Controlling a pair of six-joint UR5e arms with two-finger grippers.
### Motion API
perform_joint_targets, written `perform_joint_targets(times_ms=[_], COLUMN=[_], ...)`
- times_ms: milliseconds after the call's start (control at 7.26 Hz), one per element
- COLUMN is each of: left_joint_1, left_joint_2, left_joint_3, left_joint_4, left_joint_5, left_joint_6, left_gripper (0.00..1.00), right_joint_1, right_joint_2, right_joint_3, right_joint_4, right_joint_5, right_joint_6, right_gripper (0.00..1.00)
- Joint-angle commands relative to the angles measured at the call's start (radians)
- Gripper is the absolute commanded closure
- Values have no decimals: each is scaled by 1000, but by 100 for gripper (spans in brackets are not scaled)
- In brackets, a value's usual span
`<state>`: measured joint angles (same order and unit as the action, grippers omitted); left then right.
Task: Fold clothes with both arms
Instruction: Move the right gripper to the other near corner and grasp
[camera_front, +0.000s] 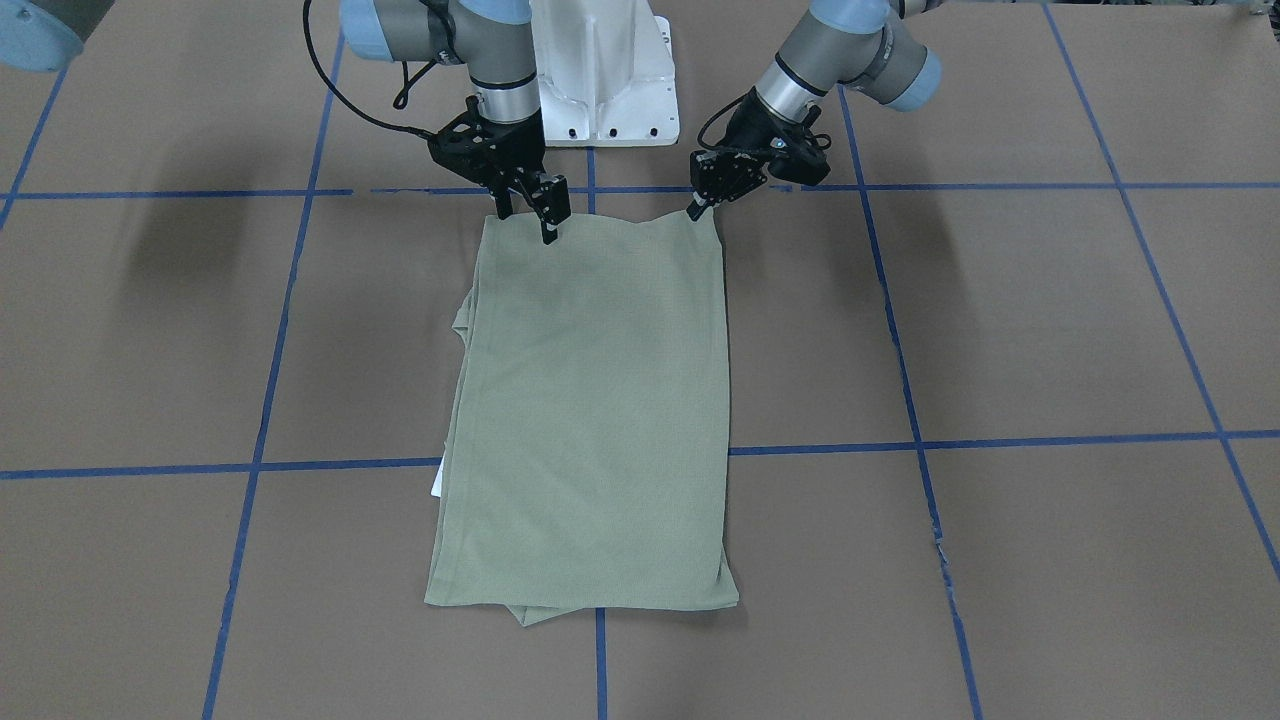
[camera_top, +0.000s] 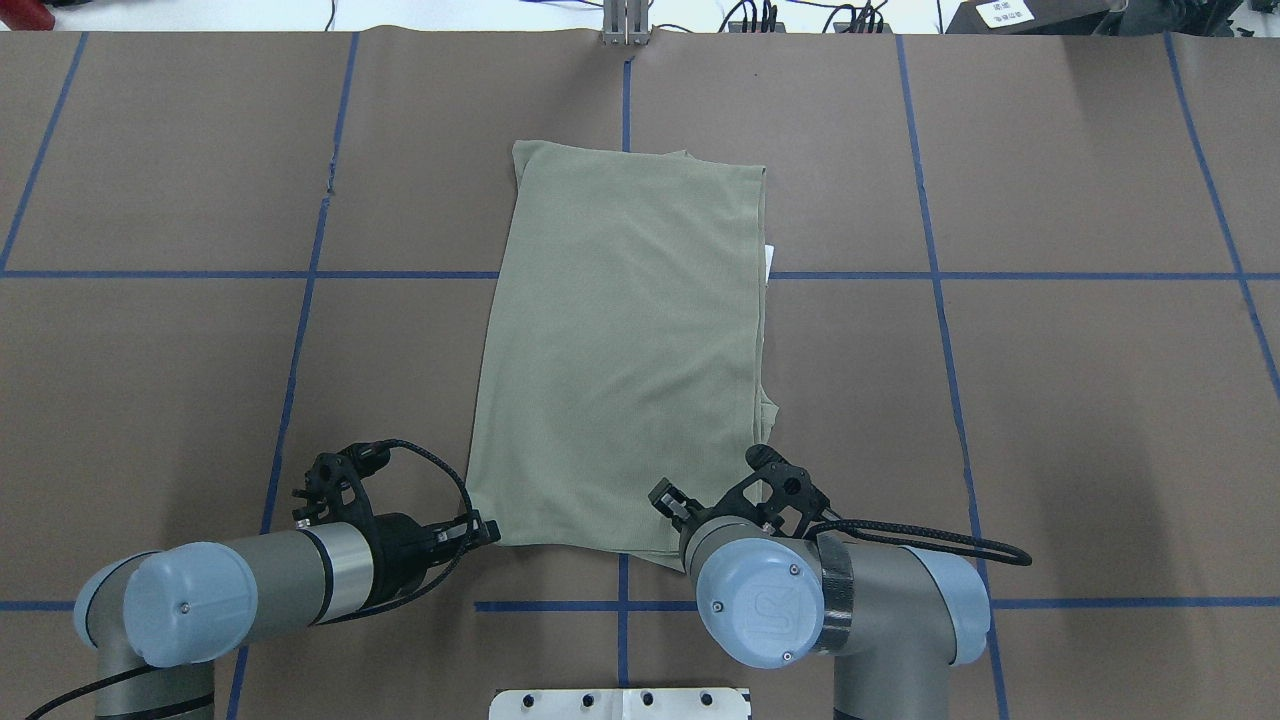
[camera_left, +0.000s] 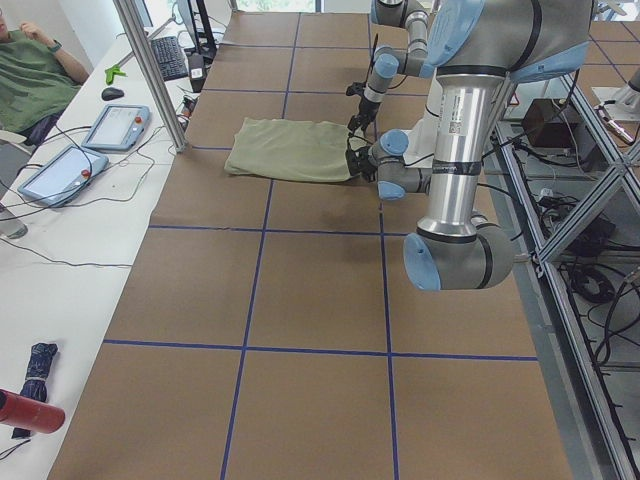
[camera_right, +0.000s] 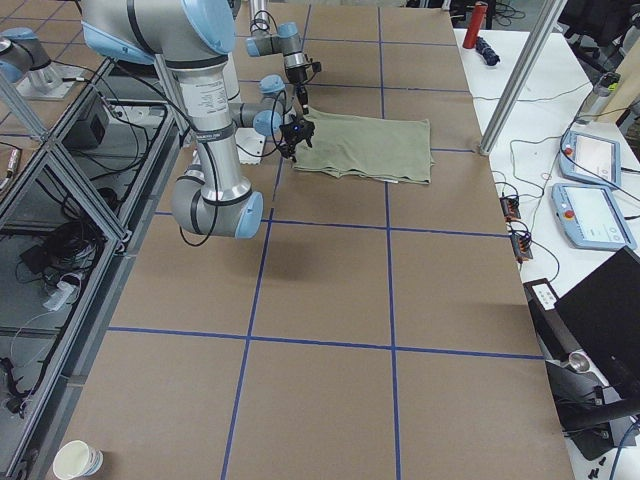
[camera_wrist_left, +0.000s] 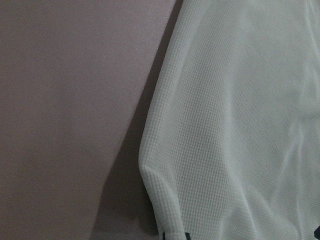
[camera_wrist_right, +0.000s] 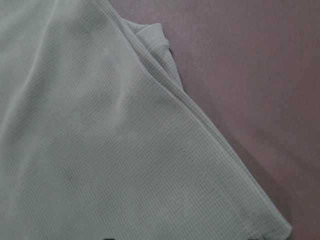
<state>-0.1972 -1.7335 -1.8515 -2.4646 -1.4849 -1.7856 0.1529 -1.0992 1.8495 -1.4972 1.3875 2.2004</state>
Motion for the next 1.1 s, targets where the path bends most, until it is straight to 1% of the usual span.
perform_joint_targets(times_ms=[0,138,276,413,689,827,965], left_joint_1=[-1,-1,-1,1,-1,-1,-1], left_joint_2=[2,2,2,2,3,3,3], left_joint_3=[-6,-6,-8,-8,-21,-25,-25], left_joint_4=[1,0,-1,-1,1,0,1], left_joint_5=[0,0,0,0,-2,-2,-2], left_joint_6=[0,0,0,0,2,2,0], left_gripper=[100,100,100,100,100,100,100], right_joint_1=[-1,-1,-1,-1,1,1,1], right_joint_2=[2,2,2,2,13,15,13], right_joint_3=[-1,-3,-3,-3,-1,2,2], right_joint_4=[0,-1,-2,-2,0,-1,-2], right_joint_5=[-1,-1,-1,-1,-2,-2,-2], right_joint_6=[1,1,1,1,4,4,2], right_gripper=[20,21,24,32,70,100,100])
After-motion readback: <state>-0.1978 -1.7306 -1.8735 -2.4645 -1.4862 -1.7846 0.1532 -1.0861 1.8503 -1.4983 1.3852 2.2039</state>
